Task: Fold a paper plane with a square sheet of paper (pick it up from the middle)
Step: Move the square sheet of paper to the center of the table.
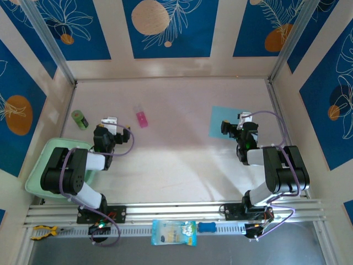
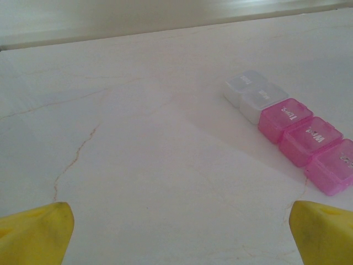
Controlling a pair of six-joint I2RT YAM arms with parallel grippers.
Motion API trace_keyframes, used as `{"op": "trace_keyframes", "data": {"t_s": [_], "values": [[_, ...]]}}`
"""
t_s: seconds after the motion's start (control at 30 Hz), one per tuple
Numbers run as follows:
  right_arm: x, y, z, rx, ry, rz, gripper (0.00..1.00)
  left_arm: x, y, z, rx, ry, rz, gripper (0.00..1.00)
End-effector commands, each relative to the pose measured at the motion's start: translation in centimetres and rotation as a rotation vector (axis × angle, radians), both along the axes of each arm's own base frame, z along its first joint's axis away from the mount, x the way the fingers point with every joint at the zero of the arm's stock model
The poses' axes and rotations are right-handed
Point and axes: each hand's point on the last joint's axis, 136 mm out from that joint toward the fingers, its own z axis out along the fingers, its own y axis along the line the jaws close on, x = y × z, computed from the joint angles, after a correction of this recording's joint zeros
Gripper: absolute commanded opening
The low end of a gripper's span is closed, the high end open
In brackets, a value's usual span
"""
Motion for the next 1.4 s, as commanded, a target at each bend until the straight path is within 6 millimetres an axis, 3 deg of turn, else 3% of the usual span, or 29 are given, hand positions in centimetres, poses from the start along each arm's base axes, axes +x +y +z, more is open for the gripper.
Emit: {"op": "trace_keyframes", "data": {"t_s": [0.0,0.13,0.33,0.43,0.53,0.63,0.77,0.83,0.97,1.07,1.37], "values": [[0.1,0.3,0.5,0.016,-0.024,0.021,0.99,0.4,-0.1,0.4,0.004,-0.009,-0.019,0.99],[0.1,2.4,0.7,0.006,-0.021,0.149,0.99,-0.3,-0.8,0.9,0.0,-0.049,-0.068,1.0],[-0.1,2.7,1.2,0.013,-0.018,0.173,1.0,-1.9,-0.1,3.0,-0.007,-0.132,-0.032,1.0],[0.0,2.3,2.1,0.026,0.019,0.148,1.0,-2.1,0.6,4.1,-0.025,-0.098,0.019,1.0],[-0.1,1.5,3.2,0.097,0.112,0.092,1.0,-2.6,3.3,4.9,-0.104,0.002,0.217,1.0],[-0.6,0.0,3.8,0.204,0.224,-0.043,0.99,-3.2,3.7,6.6,-0.159,0.073,0.268,1.0],[-1.2,-0.5,3.9,0.377,0.412,-0.115,0.99,-3.9,3.4,8.1,-0.257,0.132,0.301,1.0],[-1.1,-0.6,3.5,0.475,0.473,-0.103,0.99,-4.7,2.7,8.0,-0.353,0.18,0.307,1.0],[0.0,-0.7,3.4,0.667,0.534,-0.073,0.99,-3.8,-2.9,9.5,-0.58,0.199,0.028,1.0],[0.9,-1.1,2.6,0.712,0.585,-0.094,1.0,-3.5,-5.2,9.8,-0.682,0.27,-0.063,1.0],[3.6,0.4,-0.3,0.767,0.737,-0.065,0.95,-3.9,-6.7,9.5,-0.795,0.322,-0.107,1.0]]}}
